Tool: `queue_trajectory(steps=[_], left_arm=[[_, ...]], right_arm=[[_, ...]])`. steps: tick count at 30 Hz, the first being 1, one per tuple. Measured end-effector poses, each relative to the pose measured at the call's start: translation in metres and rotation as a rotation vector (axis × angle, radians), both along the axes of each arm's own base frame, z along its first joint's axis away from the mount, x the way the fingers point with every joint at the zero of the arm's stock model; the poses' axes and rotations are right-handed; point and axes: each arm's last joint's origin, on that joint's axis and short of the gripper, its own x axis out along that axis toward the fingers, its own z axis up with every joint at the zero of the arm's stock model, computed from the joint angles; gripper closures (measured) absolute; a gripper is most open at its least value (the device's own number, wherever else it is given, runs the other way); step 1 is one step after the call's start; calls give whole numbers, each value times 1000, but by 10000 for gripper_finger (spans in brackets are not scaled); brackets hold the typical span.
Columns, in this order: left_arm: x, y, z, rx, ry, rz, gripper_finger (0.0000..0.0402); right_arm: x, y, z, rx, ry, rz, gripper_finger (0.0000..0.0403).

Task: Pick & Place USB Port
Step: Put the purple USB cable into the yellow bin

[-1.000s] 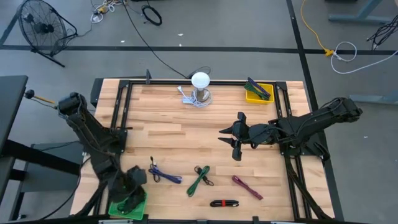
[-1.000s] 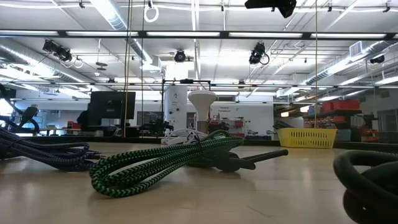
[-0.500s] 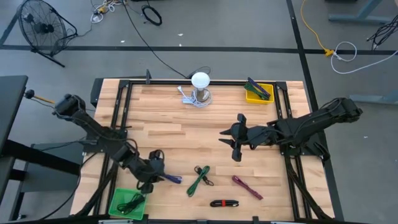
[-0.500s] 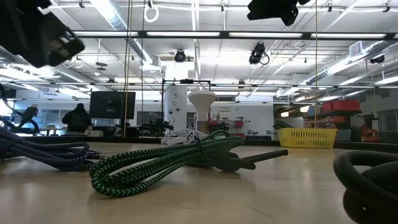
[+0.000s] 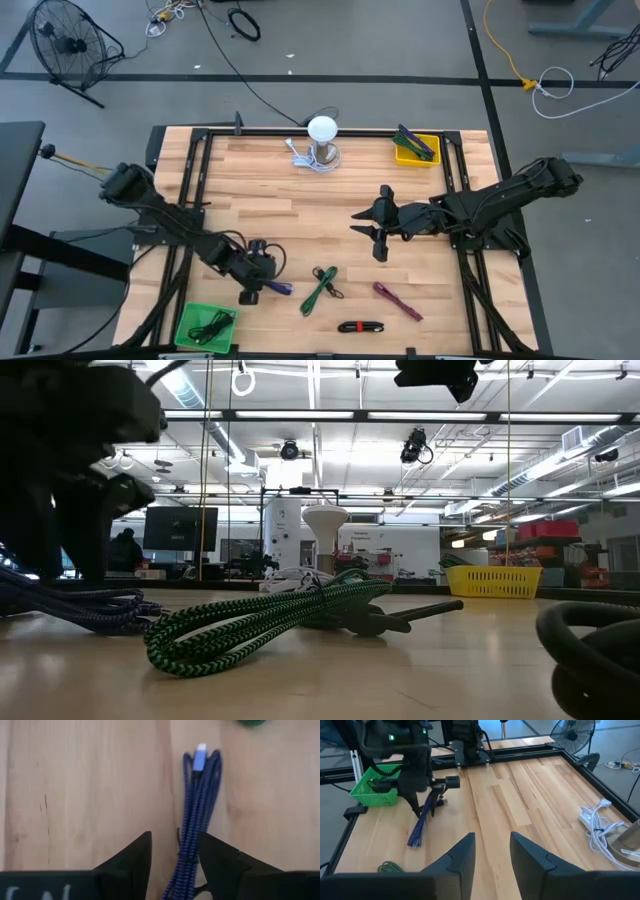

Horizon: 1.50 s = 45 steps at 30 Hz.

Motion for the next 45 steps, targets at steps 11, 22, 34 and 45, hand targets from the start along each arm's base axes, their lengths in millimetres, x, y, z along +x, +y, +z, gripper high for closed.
queue_trajectory(steps=[11, 22, 34, 45], left_arm=[[5, -1, -20, -43, 105, -17, 224], [5, -4, -20, -94, 119, -42, 381], [20, -21, 9, -50, 26, -70, 383], [27, -21, 43, 126, 49, -23, 383]], right_arm=[[0, 0, 0, 0, 0, 0, 282], [0, 0, 0, -1, 0, 0, 282], [0, 0, 0, -1, 0, 0, 282], [0, 1, 0, 13, 4, 20, 282]])
